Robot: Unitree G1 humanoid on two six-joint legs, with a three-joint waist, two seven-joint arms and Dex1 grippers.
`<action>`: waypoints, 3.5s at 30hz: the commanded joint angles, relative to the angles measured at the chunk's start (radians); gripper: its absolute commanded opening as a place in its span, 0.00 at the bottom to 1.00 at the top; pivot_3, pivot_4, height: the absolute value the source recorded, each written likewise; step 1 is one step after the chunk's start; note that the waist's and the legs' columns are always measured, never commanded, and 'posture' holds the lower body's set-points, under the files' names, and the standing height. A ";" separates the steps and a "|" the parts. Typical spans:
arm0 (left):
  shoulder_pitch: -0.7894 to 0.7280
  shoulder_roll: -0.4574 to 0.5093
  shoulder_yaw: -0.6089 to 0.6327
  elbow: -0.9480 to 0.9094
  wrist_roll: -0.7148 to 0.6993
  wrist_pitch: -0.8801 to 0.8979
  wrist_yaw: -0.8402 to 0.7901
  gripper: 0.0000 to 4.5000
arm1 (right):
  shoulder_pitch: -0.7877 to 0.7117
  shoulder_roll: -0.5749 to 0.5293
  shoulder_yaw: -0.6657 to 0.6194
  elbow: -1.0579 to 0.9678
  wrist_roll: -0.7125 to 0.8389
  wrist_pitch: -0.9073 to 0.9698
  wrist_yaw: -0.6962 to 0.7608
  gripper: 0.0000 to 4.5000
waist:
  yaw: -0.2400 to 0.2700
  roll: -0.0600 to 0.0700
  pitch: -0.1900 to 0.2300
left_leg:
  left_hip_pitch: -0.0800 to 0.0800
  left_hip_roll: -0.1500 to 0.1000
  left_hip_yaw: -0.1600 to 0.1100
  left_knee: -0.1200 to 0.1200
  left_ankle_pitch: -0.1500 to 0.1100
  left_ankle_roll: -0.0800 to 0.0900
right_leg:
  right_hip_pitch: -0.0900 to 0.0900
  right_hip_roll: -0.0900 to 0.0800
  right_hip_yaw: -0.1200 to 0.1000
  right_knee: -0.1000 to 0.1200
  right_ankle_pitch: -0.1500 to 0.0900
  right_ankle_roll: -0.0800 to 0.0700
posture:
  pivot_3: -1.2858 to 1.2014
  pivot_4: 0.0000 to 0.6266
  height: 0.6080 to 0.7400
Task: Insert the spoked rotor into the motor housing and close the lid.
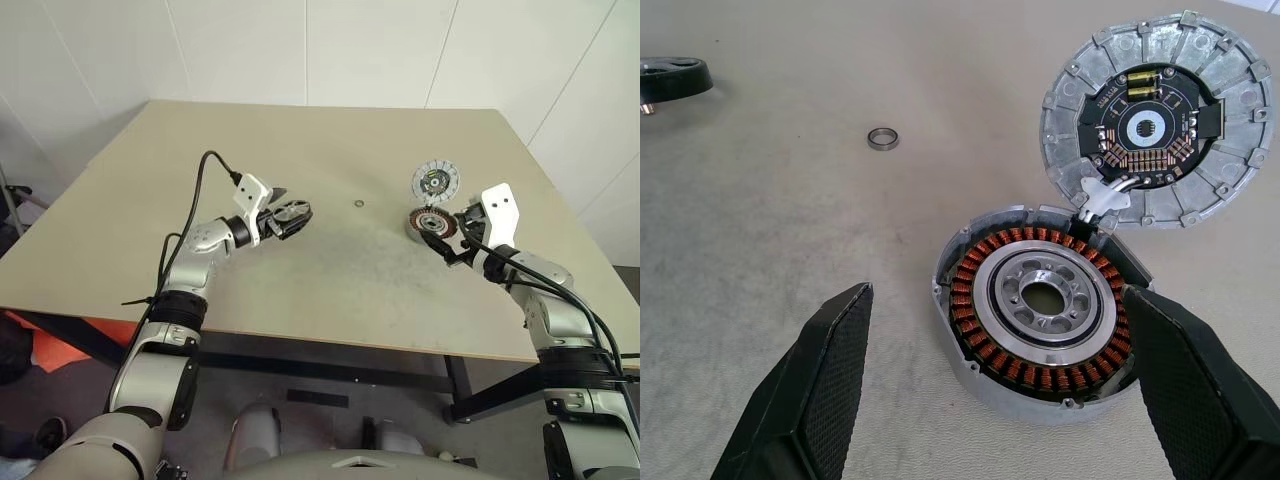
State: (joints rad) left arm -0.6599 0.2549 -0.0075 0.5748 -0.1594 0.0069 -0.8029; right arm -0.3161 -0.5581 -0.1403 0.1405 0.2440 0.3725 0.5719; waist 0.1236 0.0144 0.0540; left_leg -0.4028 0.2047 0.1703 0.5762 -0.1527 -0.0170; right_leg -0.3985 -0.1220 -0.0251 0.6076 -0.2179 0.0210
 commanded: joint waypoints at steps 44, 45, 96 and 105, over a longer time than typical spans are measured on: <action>-0.044 -0.007 0.002 0.035 0.001 -0.052 -0.014 1.00 | -0.025 -0.010 -0.024 -0.015 -0.008 -0.044 -0.007 1.00 | 0.001 0.000 0.000 | 0.000 0.000 0.000 0.000 0.000 0.000 | 0.000 0.000 0.000 0.000 0.000 0.000 | 0.52 0.00 1.00; -0.044 -0.007 0.002 0.035 0.001 -0.052 -0.013 1.00 | -0.027 -0.010 -0.023 -0.013 -0.009 -0.045 -0.007 1.00 | 0.001 0.000 0.000 | 0.000 0.000 0.000 0.000 0.000 0.000 | 0.000 0.000 0.000 0.000 0.000 0.000 | 0.52 0.00 1.00; -0.064 -0.006 0.002 0.059 0.003 -0.065 -0.013 1.00 | -0.039 0.020 -0.011 0.002 -0.032 -0.058 -0.010 1.00 | 0.000 0.000 0.000 | 0.000 0.000 0.000 0.001 0.000 0.000 | 0.000 0.000 0.000 0.001 0.000 0.000 | 0.52 0.00 1.00; -0.061 -0.026 -0.007 0.066 0.017 -0.075 0.015 1.00 | -0.060 0.002 0.011 0.024 -0.068 -0.074 -0.009 1.00 | 0.000 0.000 0.000 | 0.000 0.000 0.000 0.001 0.000 0.000 | 0.000 0.000 0.000 0.001 0.000 0.000 | 0.52 0.00 1.00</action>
State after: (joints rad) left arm -0.6991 0.2313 -0.0110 0.6572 -0.1498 -0.0466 -0.8013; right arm -0.3442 -0.5359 -0.1338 0.1689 0.1907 0.3301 0.5647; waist 0.1241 0.0143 0.0540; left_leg -0.4028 0.2047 0.1703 0.5770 -0.1527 -0.0168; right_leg -0.3983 -0.1220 -0.0251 0.6082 -0.2176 0.0206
